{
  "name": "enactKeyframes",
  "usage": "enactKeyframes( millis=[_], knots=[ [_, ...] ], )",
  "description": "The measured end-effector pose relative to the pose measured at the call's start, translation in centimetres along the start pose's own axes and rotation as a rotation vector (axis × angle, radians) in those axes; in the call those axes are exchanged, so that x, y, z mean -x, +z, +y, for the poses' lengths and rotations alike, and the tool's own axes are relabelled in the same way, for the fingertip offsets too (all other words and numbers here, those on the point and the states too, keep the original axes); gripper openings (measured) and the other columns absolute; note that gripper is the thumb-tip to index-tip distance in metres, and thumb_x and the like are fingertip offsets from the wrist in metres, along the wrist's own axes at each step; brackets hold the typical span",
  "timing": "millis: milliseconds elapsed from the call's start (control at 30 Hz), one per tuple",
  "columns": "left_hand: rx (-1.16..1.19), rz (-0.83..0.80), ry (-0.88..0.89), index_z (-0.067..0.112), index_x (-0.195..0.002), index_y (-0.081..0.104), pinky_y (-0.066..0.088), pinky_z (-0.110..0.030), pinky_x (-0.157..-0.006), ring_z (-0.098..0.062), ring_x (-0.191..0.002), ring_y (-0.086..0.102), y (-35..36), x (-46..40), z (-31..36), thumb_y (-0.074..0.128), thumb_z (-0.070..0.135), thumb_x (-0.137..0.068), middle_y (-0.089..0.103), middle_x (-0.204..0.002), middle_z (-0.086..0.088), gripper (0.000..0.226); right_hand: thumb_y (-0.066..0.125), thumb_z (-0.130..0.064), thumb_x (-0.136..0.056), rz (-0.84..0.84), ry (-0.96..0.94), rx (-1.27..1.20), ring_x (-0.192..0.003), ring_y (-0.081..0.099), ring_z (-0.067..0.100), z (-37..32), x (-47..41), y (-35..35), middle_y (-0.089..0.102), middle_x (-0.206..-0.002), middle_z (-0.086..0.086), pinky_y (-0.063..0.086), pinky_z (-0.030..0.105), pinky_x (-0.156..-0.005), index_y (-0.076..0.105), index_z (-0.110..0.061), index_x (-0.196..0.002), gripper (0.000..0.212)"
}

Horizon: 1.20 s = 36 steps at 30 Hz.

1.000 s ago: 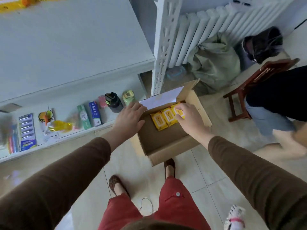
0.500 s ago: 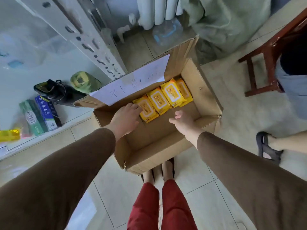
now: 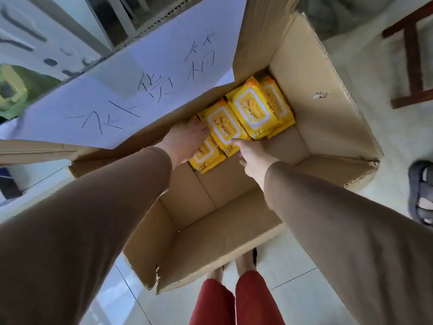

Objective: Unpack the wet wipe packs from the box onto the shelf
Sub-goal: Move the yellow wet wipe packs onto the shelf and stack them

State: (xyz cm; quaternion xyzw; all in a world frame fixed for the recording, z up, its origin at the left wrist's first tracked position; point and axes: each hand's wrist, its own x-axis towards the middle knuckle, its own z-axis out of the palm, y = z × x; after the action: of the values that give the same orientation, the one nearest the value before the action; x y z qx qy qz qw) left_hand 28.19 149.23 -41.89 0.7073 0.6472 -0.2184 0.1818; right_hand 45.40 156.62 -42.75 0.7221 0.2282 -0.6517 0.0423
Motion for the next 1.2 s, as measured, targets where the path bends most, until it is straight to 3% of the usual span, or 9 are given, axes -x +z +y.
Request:
enactKeyframes(
  millis=[67,233,400,567,733,867,1000,1133,1200],
  knots=[
    [-0.007,0.049,0.008,0.012,-0.131,0.049,0.047,-0.038,-0.086,-0.027,-0.115,0.051,0.8,-0.3,-0.1,0.06,0.004,-0.085,0.052,-0.13,-0.005,0.048,0.08,-0.031,-0.081,0.013,0.016,-0.08,-0.114,0.053,0.02,-0.1,-0.5,0.7,0.054,-0.121,0.007,0.042,0.039,-0.106,0.054,-0.007,-0.135,0.064],
    [-0.14,0.062,0.022,0.012,-0.122,0.051,0.041,-0.038,-0.09,-0.027,-0.106,0.05,1.1,-0.3,-0.2,0.074,0.026,-0.078,0.057,-0.115,-0.006,0.052,0.084,-0.035,-0.075,-0.052,0.018,-0.245,-0.087,0.044,0.014,-0.4,-1.0,2.2,0.051,-0.1,-0.002,0.036,0.037,-0.1,0.056,-0.009,-0.135,0.071],
    [-0.291,0.028,0.068,0.025,-0.105,0.068,0.036,-0.038,-0.098,-0.027,-0.111,0.046,-0.4,1.4,-0.2,0.069,0.036,-0.079,0.058,-0.11,0.001,0.029,0.086,-0.032,-0.073,-0.055,-0.017,-0.303,-0.131,0.047,0.023,-0.4,0.9,1.9,0.056,-0.14,0.003,0.035,0.039,-0.107,0.055,-0.013,-0.136,0.072],
    [0.008,-0.033,-0.087,0.023,-0.108,0.059,0.04,-0.033,-0.084,-0.024,-0.103,0.055,-3.2,8.6,1.3,0.067,0.034,-0.084,0.061,-0.106,0.001,0.028,0.08,-0.021,-0.081,-0.03,-0.164,-0.27,-0.112,0.063,0.015,0.8,7.7,-1.3,0.069,-0.124,-0.002,0.043,0.027,-0.087,0.067,-0.02,-0.116,0.038],
    [0.323,0.002,-0.292,0.023,-0.109,0.049,0.036,-0.036,-0.075,-0.027,-0.097,0.055,-9.9,19.2,2.9,0.071,0.041,-0.082,0.065,-0.099,-0.004,0.039,0.077,-0.013,-0.084,-0.098,-0.414,-0.087,-0.087,0.068,0.004,1.1,18.9,-4.3,0.072,-0.107,-0.003,0.052,0.022,-0.076,0.067,-0.015,-0.121,0.038],
    [0.526,0.046,-0.41,0.026,-0.125,0.044,0.046,-0.04,-0.082,-0.034,-0.1,0.056,-16.4,29.3,2.7,0.071,0.043,-0.081,0.059,-0.103,-0.01,0.054,0.076,-0.011,-0.084,-0.15,-0.628,0.138,-0.099,0.067,0.014,1.1,30.3,-4.6,0.072,-0.109,0.0,0.05,0.029,-0.089,0.067,-0.014,-0.119,0.036],
    [0.624,0.167,-0.439,0.025,-0.123,0.049,0.048,-0.041,-0.081,-0.036,-0.096,0.057,-22.2,40.4,0.6,0.066,0.037,-0.083,0.058,-0.1,-0.012,0.045,0.08,-0.011,-0.08,-0.149,-0.869,0.286,-0.069,0.065,-0.014,1.2,42.2,-2.8,0.071,-0.072,-0.027,0.044,0.004,-0.063,0.069,-0.024,-0.089,0.02],
    [0.691,0.357,-0.448,0.024,-0.11,0.056,0.044,-0.036,-0.069,-0.029,-0.089,0.059,-26.1,51.6,-2.7,0.07,0.037,-0.085,0.06,-0.093,-0.003,0.032,0.081,-0.019,-0.081,-0.212,-1.02,0.413,-0.089,0.071,0.004,1.7,53.0,0.6,0.076,-0.092,-0.011,0.053,0.022,-0.081,0.072,-0.019,-0.103,0.024],
    [0.695,0.458,-0.44,0.025,-0.111,0.059,0.039,-0.031,-0.068,-0.024,-0.091,0.06,-27.7,56.6,-4.8,0.073,0.037,-0.083,0.063,-0.096,0.002,0.033,0.082,-0.022,-0.08,-0.252,-1.071,0.419,-0.092,0.071,0.006,1.7,57.4,2.7,0.077,-0.095,-0.009,0.054,0.021,-0.081,0.07,-0.026,-0.101,0.024]
  ],
)
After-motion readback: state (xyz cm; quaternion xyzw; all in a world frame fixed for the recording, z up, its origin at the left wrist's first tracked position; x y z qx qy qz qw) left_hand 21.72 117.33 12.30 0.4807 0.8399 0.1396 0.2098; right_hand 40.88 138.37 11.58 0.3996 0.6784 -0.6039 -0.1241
